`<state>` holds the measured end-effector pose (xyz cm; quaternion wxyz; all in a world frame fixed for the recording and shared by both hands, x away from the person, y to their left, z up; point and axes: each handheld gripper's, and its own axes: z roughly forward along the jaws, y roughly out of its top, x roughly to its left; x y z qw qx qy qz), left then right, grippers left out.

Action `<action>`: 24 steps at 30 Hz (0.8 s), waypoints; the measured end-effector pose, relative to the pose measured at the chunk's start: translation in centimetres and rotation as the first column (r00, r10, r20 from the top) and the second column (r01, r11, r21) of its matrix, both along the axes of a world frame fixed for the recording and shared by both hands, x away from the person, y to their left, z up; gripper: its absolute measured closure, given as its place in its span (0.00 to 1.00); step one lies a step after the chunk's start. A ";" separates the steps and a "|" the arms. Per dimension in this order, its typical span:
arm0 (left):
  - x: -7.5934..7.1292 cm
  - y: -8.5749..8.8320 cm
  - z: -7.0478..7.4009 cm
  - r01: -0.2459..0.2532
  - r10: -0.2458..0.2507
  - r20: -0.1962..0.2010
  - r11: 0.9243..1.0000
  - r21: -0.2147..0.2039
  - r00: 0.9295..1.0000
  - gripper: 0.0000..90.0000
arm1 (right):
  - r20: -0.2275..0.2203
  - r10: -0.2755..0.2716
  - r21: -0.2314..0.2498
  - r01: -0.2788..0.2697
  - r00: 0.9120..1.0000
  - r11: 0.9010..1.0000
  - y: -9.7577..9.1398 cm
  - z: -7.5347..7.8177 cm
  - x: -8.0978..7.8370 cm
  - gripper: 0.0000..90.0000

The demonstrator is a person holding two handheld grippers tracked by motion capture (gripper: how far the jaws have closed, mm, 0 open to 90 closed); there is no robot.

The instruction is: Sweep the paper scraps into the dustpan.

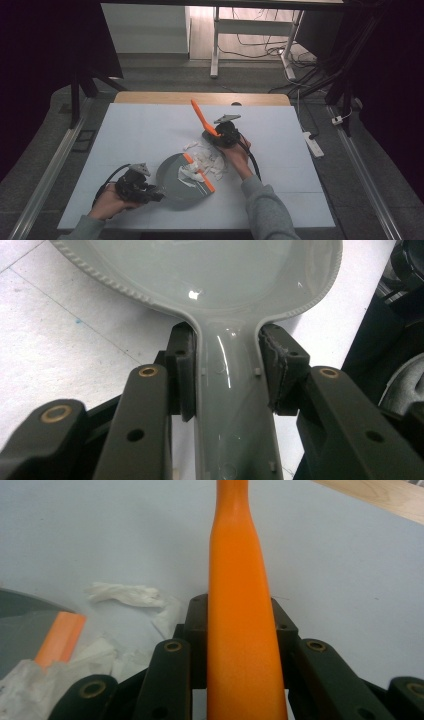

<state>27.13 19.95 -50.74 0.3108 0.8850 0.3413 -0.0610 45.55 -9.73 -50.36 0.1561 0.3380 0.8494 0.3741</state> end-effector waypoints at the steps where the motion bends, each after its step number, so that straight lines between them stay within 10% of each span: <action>1: 0.0 0.0 0.0 0.000 0.000 0.000 1.000 0.000 1.000 0.68 | -0.003 0.005 0.001 -0.005 1.000 1.000 0.2 0.0 -0.1 0.79; 24: 0.0 -0.2 0.0 -0.014 0.014 -0.003 1.000 -0.006 1.000 0.68 | -0.014 0.185 0.016 -0.184 0.983 0.983 1.8 0.2 -5.4 0.79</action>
